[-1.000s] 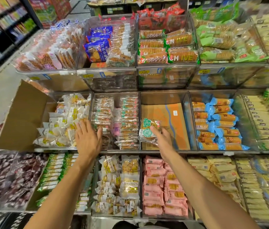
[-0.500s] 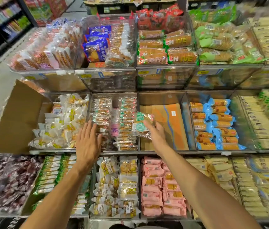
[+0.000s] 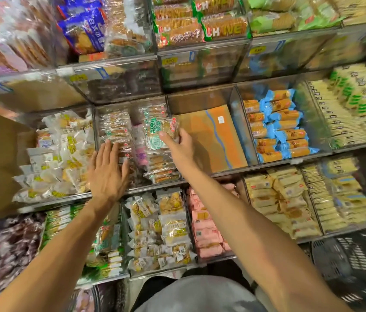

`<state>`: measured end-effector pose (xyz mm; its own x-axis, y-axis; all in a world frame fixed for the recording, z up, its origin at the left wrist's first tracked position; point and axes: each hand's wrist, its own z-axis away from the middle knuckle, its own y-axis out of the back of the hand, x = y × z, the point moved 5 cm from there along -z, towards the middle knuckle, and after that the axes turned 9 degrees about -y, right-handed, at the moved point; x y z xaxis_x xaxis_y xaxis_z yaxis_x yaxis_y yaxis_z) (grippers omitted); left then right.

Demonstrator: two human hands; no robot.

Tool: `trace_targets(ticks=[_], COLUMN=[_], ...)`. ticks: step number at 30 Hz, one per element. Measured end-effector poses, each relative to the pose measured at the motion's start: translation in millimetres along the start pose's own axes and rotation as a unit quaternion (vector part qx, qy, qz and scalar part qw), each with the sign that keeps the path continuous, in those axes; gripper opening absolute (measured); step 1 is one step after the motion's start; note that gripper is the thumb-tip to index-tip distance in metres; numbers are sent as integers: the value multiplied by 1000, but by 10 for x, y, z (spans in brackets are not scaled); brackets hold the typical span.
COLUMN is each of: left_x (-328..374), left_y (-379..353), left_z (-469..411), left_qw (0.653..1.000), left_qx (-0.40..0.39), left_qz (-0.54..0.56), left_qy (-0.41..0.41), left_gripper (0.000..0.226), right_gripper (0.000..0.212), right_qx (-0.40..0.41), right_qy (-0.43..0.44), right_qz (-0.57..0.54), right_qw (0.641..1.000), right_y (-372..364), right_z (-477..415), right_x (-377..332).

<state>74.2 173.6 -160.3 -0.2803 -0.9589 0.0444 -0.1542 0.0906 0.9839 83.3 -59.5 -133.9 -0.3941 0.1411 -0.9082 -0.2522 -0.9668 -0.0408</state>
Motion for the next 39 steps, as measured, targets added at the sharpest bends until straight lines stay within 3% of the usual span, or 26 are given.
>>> trace_targets(ticks=[2, 4, 11, 16, 31, 39], left_x=[-8, -7, -23, -53, -68, -78], left_y=[-7, -10, 34, 2, 9, -3], left_z=[-2, -2, 26, 10, -3, -11], left_qw=[1000, 1000, 998, 999, 998, 998], left_qx=[3, 5, 41, 25, 38, 38], left_qz=[-1, -4, 47, 31, 43, 50], left_qy=[5, 6, 24, 14, 12, 12], left_gripper=[73, 73, 66, 65, 61, 61], right_gripper=[44, 37, 39, 35, 32, 41], right_qx=[13, 20, 50, 59, -12, 77], right_qy=[18, 42, 96, 151, 137, 175], right_qz=[9, 23, 81, 126, 155, 295], right_qw=[1000, 999, 991, 979, 978, 936], right_y=[-143, -293, -737, -1015, -1572, -1711], right_z=[-11, -10, -32, -215, -996, -1093], right_x=[-9, -5, -75, -423, -519, -410])
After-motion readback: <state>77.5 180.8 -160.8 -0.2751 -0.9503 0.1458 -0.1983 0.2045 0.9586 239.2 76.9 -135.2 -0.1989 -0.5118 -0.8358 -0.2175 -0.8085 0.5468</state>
